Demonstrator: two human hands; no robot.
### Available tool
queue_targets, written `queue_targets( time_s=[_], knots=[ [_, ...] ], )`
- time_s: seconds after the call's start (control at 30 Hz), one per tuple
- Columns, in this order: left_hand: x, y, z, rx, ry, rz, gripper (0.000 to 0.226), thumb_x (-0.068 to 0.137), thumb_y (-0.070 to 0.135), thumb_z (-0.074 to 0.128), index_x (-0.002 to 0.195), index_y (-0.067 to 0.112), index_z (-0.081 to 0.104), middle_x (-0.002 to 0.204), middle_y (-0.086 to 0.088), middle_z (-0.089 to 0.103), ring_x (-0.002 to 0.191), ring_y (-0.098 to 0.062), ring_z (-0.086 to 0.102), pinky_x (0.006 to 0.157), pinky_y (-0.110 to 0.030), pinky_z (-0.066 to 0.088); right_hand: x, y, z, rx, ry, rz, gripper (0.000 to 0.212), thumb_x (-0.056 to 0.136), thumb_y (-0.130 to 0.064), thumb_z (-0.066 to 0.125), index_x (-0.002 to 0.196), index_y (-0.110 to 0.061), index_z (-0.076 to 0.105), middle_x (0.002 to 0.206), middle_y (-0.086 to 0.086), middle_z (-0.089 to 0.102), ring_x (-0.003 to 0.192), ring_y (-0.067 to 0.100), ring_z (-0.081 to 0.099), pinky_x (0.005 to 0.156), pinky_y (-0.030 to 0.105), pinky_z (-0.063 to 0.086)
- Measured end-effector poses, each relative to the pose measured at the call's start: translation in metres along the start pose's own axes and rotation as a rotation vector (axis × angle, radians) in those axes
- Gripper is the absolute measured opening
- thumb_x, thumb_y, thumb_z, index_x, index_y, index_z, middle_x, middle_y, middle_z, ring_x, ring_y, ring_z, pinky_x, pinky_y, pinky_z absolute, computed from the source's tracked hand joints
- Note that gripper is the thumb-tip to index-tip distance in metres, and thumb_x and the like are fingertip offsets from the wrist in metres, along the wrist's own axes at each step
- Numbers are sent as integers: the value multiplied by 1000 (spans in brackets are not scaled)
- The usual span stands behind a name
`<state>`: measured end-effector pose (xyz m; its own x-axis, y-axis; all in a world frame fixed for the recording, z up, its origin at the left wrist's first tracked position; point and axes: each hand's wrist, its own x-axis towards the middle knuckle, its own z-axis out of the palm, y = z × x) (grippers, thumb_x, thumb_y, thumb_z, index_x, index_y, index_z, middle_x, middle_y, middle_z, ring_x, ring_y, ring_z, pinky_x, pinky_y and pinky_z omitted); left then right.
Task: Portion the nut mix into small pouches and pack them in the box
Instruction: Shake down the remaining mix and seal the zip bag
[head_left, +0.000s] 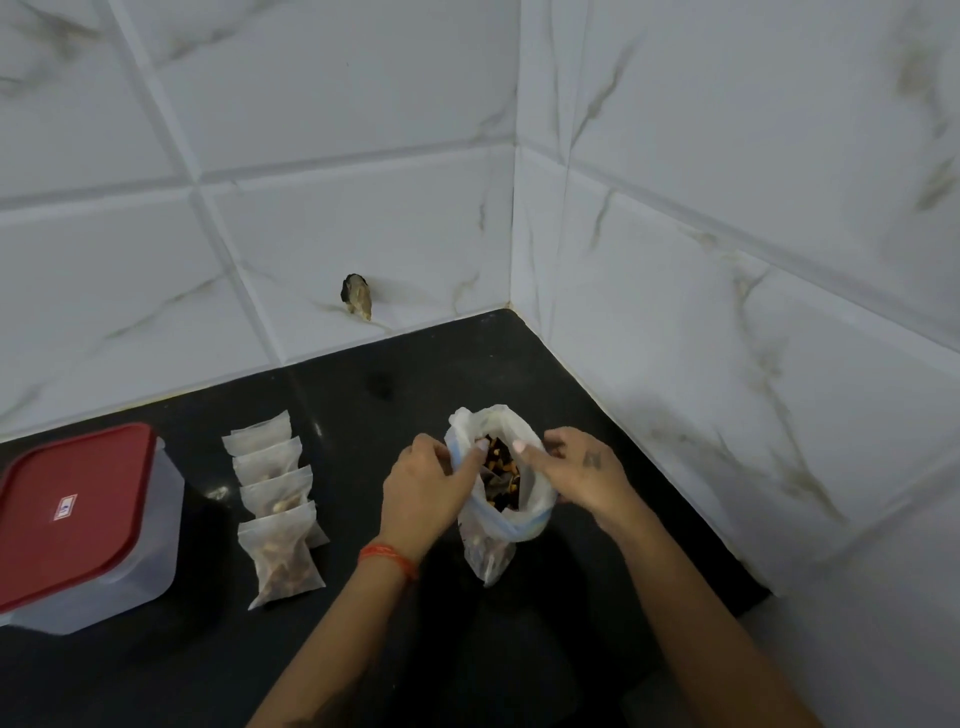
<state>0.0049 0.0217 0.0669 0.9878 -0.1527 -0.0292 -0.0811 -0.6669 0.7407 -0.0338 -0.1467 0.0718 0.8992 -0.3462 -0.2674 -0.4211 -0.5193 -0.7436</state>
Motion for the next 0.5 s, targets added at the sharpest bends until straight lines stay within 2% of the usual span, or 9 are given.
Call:
queue_targets(
  time_s=[0.1, 0.17, 0.2, 0.23, 0.27, 0.33, 0.4, 0.43, 0.5],
  knots=[
    [14, -1, -1, -271, -111, -241, 38, 92, 49, 52, 94, 11, 57, 91, -7, 66, 84, -25, 67, 79, -43, 58, 12, 1, -1, 280, 8, 90, 43, 93, -41, 53, 102, -1, 65, 102, 20, 67, 92, 28, 66, 85, 47, 55],
    [21, 2, -2, -560, -206, -402, 34, 93, 35, 56, 93, 2, 63, 95, -16, 69, 87, -30, 68, 79, -44, 57, 16, -1, 0, 491, -30, 152, 18, 91, -18, 59, 93, -3, 68, 100, 20, 68, 84, 23, 65, 81, 39, 57],
    [23, 4, -3, -670, -254, -457, 27, 93, 28, 58, 96, 1, 64, 95, -16, 69, 86, -28, 67, 77, -41, 57, 19, -2, 2, 536, -47, 155, 13, 88, -11, 62, 97, -6, 69, 99, 15, 69, 84, 18, 64, 77, 34, 56],
    [24, 5, -2, -703, -263, -465, 20, 92, 22, 60, 98, 3, 64, 94, -14, 68, 85, -25, 66, 75, -38, 56, 21, -2, 3, 504, -34, 119, 21, 84, -7, 64, 105, -8, 69, 98, 8, 68, 86, 14, 63, 77, 28, 55],
    [26, 3, 0, -623, -213, -405, 12, 90, 18, 61, 96, 7, 64, 93, -11, 67, 83, -22, 65, 74, -36, 56, 23, -3, 4, 376, 21, 52, 29, 82, -8, 66, 111, -11, 67, 100, 1, 67, 89, 12, 62, 79, 24, 52],
    [31, -2, 3, -211, -9, -127, 1, 87, 15, 62, 86, 16, 61, 88, -2, 63, 78, -15, 61, 69, -28, 53, 24, -5, 7, -15, 205, -121, 32, 82, -10, 67, 114, -16, 67, 106, -3, 66, 96, 12, 61, 79, 19, 46],
    [33, -6, 4, 145, 177, 133, 6, 84, 14, 61, 80, 17, 58, 84, 3, 55, 71, -11, 53, 58, -19, 43, 26, -1, 10, -270, 365, -307, 26, 82, -10, 68, 107, -18, 67, 102, -2, 66, 94, 15, 59, 70, 19, 42],
    [35, -7, 3, 200, 201, 172, 6, 83, 15, 61, 80, 17, 56, 85, 3, 52, 71, -12, 51, 57, -19, 40, 28, 1, 9, -299, 388, -349, 24, 81, -10, 68, 104, -19, 67, 99, -2, 65, 93, 15, 57, 67, 20, 41],
    [47, -13, 2, 160, 116, 102, 8, 84, 20, 62, 84, 15, 55, 90, 0, 54, 76, -15, 54, 62, -23, 45, 35, 3, 7, -201, 330, -324, 24, 82, -15, 68, 105, -21, 64, 100, -4, 63, 94, 14, 58, 71, 22, 44]
  ],
)
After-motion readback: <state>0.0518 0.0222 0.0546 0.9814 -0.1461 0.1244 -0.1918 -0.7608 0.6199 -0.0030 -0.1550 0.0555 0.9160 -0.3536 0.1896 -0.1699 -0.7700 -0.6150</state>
